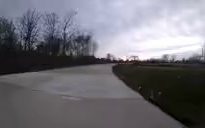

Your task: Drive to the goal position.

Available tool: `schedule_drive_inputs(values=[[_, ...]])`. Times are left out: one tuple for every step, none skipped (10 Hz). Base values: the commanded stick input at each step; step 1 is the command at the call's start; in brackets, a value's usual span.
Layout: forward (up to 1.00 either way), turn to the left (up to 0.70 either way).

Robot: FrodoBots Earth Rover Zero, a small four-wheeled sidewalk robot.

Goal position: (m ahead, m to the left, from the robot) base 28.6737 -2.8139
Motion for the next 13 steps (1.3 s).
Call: schedule_drive_inputs(values=[[1.0,0.0],[1.0,0.0],[1.0,0.0],[1.0,0.0],[1.0,0.0],[1.0,0.0],[1.0,0.0],[1.0,0.0],[1.0,0.0],[1.0,0.0],[1.0,0.0],[1.0,0.0],[1.0,0.0]])
